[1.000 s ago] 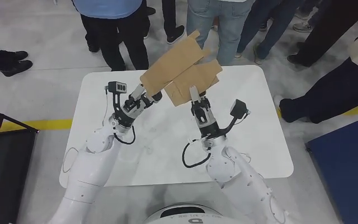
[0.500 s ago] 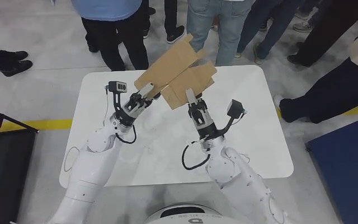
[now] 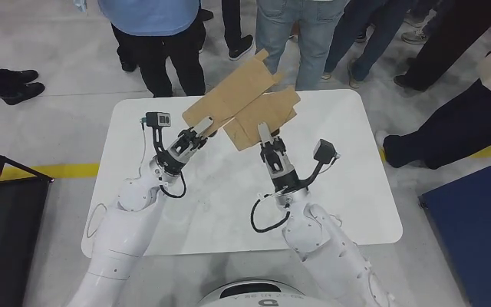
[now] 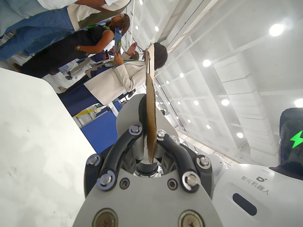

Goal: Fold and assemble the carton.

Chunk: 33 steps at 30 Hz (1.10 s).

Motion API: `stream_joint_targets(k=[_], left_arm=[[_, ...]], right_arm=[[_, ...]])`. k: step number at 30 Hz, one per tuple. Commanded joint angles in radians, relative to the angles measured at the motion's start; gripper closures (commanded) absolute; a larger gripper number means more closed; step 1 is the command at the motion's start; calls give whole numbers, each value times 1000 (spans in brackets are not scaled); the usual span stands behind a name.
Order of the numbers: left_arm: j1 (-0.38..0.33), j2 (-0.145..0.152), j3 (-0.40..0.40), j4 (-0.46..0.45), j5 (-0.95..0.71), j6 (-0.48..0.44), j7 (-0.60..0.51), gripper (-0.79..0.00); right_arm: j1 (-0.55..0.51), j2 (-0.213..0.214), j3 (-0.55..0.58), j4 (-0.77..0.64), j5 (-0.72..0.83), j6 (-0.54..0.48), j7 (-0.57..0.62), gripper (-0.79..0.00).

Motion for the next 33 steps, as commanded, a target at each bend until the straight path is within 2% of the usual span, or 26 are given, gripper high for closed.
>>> stream_joint_targets(k=[1, 9, 14, 21, 31, 33], left_arm=[[5, 1, -11, -6, 20, -6, 15, 0], [33, 8, -61, -42, 106, -15, 66, 0], [46, 10, -76, -55, 232, -10, 127, 0], [52, 8, -55, -76, 397, 1, 193, 0], [68, 6, -30, -82, 539, 13, 251, 0], [69, 6, -25, -85, 560, 14, 261, 0]], right_arm=[[-3, -2, 3, 1, 4, 4, -5, -785], [-43, -9, 68, -6, 118, 61, -75, -785], [-83, -8, 77, -87, 100, 48, -61, -785], [-87, -11, 35, -146, -34, 78, -13, -785], [-70, -15, 24, -138, -32, 85, 13, -785], [-40, -13, 26, -93, -190, 131, 40, -785]])
